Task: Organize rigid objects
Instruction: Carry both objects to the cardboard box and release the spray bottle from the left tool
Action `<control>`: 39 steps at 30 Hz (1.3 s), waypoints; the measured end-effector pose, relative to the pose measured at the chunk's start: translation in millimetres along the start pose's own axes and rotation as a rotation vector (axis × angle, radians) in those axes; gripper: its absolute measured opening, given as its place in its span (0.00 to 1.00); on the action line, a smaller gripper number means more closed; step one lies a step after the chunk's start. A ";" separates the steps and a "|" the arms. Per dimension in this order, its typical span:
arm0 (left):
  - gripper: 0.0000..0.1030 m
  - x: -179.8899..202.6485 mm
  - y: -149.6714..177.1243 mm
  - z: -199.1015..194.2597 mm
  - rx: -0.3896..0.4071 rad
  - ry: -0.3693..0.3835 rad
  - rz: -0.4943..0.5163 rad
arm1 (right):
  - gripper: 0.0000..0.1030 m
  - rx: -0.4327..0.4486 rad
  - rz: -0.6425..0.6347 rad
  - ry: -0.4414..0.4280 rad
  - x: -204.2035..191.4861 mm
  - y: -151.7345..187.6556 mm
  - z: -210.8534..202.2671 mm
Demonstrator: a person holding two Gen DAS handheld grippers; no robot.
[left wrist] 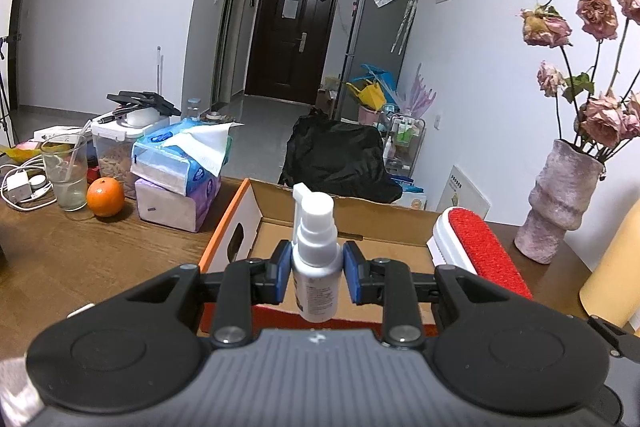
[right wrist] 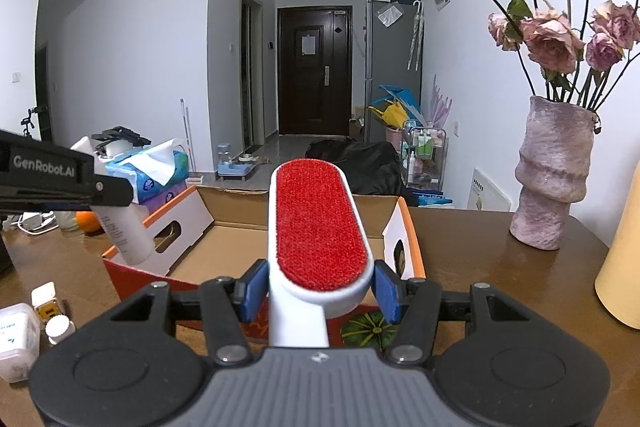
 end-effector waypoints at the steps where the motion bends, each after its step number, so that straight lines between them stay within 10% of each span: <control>1: 0.28 -0.8 -1.0 2.7 -0.001 -0.002 -0.001 | 0.53 -0.001 -0.002 0.001 -0.5 -1.0 3.1; 39: 0.28 0.4 -20.1 116.0 -0.067 -0.067 0.059 | 0.53 -0.027 -0.036 0.031 -19.3 -31.5 108.1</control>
Point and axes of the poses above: each gripper's, at about its wrist camera, not at the fingertips, and z roughly the way its jaws point, x to its right, y to its underside, the point moved 4 cm from there along z, roughly the way its jaws point, and after that the axes turned 13 degrees about z, right-handed, at the moved point
